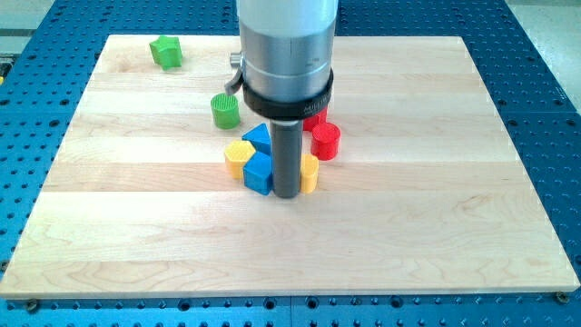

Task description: Move the yellow heart to the top center of the board

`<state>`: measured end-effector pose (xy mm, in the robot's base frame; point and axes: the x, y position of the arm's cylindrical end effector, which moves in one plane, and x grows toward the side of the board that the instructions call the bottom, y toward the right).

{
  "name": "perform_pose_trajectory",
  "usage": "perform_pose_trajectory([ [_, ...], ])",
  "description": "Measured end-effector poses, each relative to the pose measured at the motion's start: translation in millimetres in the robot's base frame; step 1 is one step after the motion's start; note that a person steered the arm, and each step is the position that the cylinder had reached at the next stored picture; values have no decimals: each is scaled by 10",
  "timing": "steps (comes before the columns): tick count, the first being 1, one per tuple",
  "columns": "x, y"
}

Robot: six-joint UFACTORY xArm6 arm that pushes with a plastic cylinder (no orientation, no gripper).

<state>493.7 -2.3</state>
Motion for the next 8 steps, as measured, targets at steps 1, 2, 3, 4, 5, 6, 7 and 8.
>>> perform_pose_trajectory([
  [1, -325, 4],
  [2, -306, -56],
  [3, -70, -227],
  [4, -54, 366],
  [5, -55, 958],
  [6, -306, 1115],
  [7, -773, 879],
  [8, -504, 918],
])
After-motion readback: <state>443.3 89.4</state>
